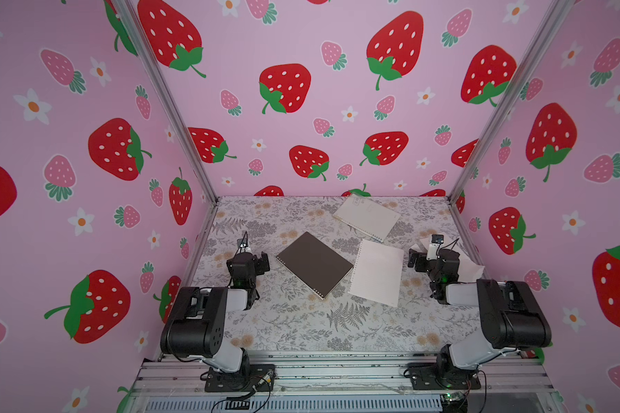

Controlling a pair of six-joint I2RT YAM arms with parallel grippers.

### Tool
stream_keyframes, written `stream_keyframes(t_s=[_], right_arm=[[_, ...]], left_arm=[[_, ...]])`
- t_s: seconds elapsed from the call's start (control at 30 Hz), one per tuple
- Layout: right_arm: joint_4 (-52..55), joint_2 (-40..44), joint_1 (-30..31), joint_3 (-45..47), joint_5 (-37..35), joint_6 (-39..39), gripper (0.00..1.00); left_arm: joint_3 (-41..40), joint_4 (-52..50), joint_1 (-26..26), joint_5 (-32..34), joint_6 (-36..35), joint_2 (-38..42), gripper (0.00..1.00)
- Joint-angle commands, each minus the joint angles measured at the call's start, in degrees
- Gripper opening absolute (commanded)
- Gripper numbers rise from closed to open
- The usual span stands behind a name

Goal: Tear off pages from different notebooks
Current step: Reset both arms

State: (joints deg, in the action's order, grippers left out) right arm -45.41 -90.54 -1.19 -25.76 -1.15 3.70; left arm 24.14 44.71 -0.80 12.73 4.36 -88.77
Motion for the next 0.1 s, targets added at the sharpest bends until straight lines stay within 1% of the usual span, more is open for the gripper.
stream_keyframes(t_s=[0.0, 0.07], right_arm=[[0.58, 0.02, -0.16, -0.65, -0.61, 0.6, 0.99], [0.58, 0.09, -0.21, -0.65, -0.61, 0.6, 0.99]], left_arm=[[1.88, -0.58, 0.4, -1.05, 0.18, -0.34, 1.0], [1.6, -0.1, 0.25, -1.04, -0.09, -0.13, 1.0]])
